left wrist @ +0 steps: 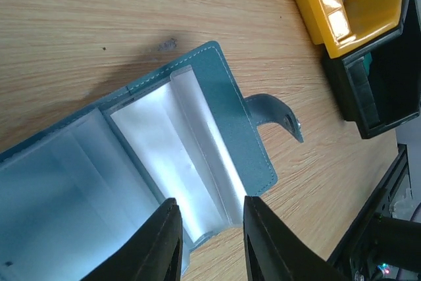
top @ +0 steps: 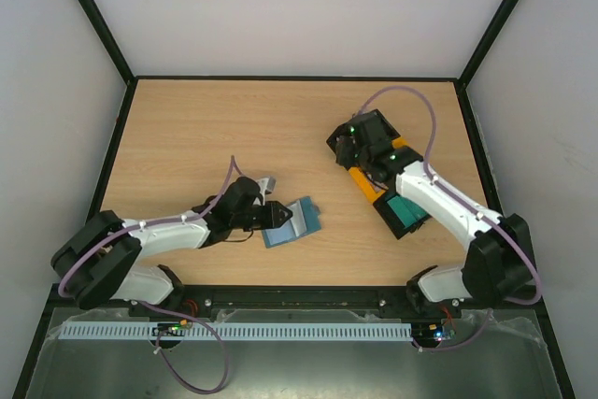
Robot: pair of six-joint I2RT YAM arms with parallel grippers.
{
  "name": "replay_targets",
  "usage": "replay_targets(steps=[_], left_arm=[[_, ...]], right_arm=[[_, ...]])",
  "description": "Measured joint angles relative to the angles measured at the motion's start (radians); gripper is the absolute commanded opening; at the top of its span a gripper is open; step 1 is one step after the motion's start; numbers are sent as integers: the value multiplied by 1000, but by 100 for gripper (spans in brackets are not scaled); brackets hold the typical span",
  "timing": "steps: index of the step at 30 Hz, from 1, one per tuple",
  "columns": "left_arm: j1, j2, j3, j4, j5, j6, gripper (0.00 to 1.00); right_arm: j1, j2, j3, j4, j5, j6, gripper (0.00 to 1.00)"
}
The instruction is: Put the credit cards into the card holder
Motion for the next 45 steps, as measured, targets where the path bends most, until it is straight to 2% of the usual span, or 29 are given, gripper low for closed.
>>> replay_targets(steps=[4,7,12,14,19,31,38,45], left_arm=[[-10,40,3,27,17,0,29],[-17,68,3,33,25,0,29],[-19,81,3,38,27,0,29],[-19,85,5,42,27,0,30],[-19,122,31,64,34,11,29],[-19,195,92,55,48,61,29],[-19,228,111,48,48,73,29],[-19,231,113,44,47,77,29]], right_arm=[[-101,74,98,-29,-1,-137,53],[-132,171,163,-43,4,-224,48],[-136,358,260,-72,18,-331,37],[-136,420,293,-87,23,-362,29],[-137,531,365,-116,60,-402,28],[-151,608,414,-144,61,-435,20],[-161,619,425,-145,14,-451,2],[-173,619,434,-148,3,-461,2]])
